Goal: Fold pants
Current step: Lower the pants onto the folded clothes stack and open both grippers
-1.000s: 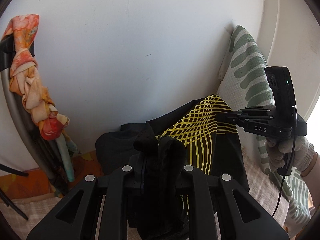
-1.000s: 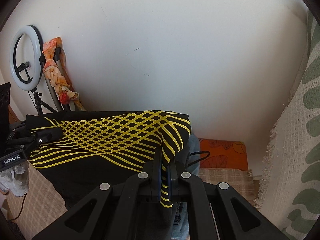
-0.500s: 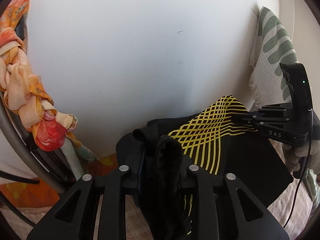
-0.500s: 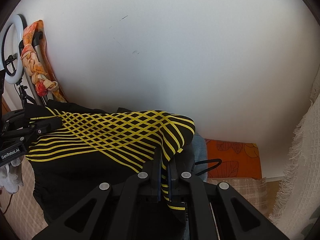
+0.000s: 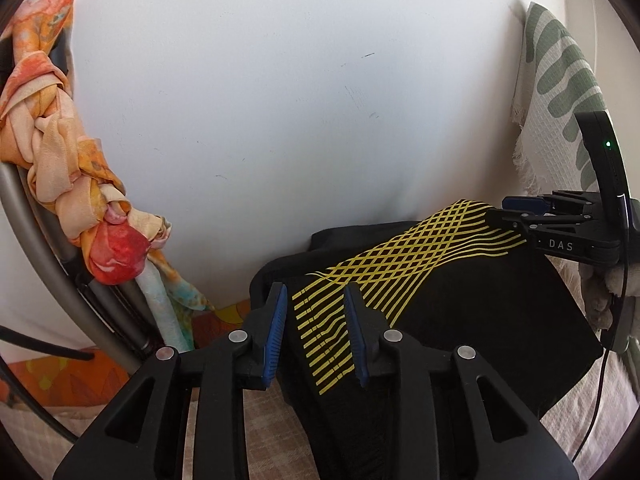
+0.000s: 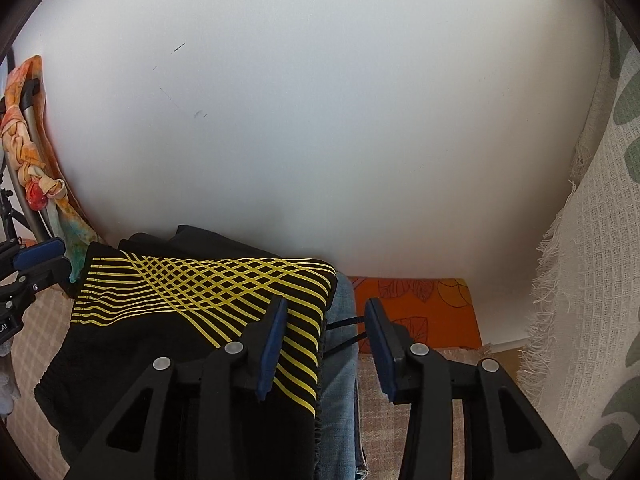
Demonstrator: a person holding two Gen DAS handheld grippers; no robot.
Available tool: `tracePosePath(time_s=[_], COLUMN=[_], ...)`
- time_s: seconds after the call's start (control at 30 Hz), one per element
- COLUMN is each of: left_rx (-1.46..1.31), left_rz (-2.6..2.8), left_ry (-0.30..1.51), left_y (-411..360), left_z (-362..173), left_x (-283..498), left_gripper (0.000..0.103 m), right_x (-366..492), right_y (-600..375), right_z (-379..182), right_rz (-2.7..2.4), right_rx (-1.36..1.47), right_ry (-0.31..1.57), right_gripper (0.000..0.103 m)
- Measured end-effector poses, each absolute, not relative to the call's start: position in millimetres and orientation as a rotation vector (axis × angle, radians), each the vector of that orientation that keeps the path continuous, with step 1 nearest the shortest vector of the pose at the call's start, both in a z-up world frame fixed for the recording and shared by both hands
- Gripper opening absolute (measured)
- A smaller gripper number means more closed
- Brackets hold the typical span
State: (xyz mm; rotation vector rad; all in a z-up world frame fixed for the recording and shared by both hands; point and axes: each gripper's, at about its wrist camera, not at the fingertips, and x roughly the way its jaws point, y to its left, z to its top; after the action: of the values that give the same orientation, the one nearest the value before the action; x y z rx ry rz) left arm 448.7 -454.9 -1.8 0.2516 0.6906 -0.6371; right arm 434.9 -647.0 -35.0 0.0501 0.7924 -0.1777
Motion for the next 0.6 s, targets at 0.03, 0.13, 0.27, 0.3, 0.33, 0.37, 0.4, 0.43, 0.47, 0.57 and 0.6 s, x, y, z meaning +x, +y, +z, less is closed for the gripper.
tracePosePath(time_s=[0.03,0.13,0.27,0.3,0.33,0.37,0.4,0.43,0.47,0.57,0.6], left_rx=[0.256,0.259,0.255,0.256,0.255,0.255,0.252,0.25,0.249,0.254,0.258], left_rz=[-0.64,-0.658,-0.667,-0.667,-0.667,-0.671,-0.671,-0.672,-0.673,-0.684,-0.685], left_ry=[0.689,0.679,0.653,0.648,0.642,0.638,0.635,0.63,0.627,0.614,0.605], left_y=[-455,-454,-446,-445,-442,-439,-436,-433,-429,-422,-419], left_z=[0,7,21,23,27,30,33,36,39,48,50], left_x=[445,434,419,416,412,408,406,403,398,383,378], left_gripper=[0.027,0.032,0.042,0.042,0.042,0.042,0.042,0.042,0.045,0.055,0.058], right_x=[437,425,409,405,399,393,385,379,371,352,348], right_y=[-652,-650,-644,-643,-641,-638,-635,-633,-633,-626,-623], right_z=[-34,-22,-10,-8,-5,-2,0,2,5,10,9], right_rz=[-0.177,-0.179,-0.184,-0.187,-0.193,-0.196,-0.192,-0.191,-0.2,-0.211,-0.212], right_rx=[0.055,0.069,0.071,0.067,0.063,0.063,0.067,0.066,0.061,0.055,0.054], right_ry=[0.786,0.758,0.739,0.733,0.726,0.716,0.704,0.694,0.686,0.675,0.671], right_gripper=[0.042,0.042,0.046,0.05,0.054,0.056,0.059,0.063,0.063,0.067,0.071])
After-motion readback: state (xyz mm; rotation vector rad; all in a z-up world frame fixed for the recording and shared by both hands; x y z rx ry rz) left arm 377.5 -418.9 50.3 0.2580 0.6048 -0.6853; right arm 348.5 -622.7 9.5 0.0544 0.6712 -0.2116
